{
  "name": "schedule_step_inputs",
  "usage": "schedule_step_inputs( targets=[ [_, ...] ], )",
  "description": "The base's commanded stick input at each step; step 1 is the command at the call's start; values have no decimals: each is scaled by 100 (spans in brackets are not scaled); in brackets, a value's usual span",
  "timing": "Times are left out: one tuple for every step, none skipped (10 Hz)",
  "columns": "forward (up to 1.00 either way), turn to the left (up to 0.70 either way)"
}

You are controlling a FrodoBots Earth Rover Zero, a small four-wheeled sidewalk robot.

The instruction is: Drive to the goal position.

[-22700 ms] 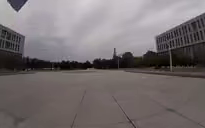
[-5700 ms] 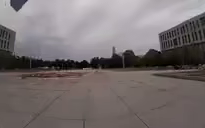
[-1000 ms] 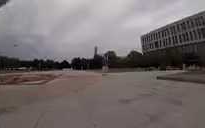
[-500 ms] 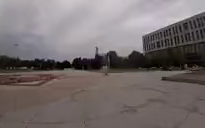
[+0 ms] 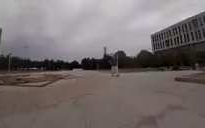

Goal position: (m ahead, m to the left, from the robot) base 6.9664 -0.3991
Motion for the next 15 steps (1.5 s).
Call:
schedule_step_inputs(
  targets=[
    [70, 0],
    [70, 0],
    [70, 0],
    [70, 0],
    [70, 0],
    [70, 0],
    [70, 0],
    [70, 0],
    [70, 0],
    [70, 0],
    [70, 0],
    [70, 0],
    [70, 0],
    [70, 0],
    [70, 0]
  ],
)
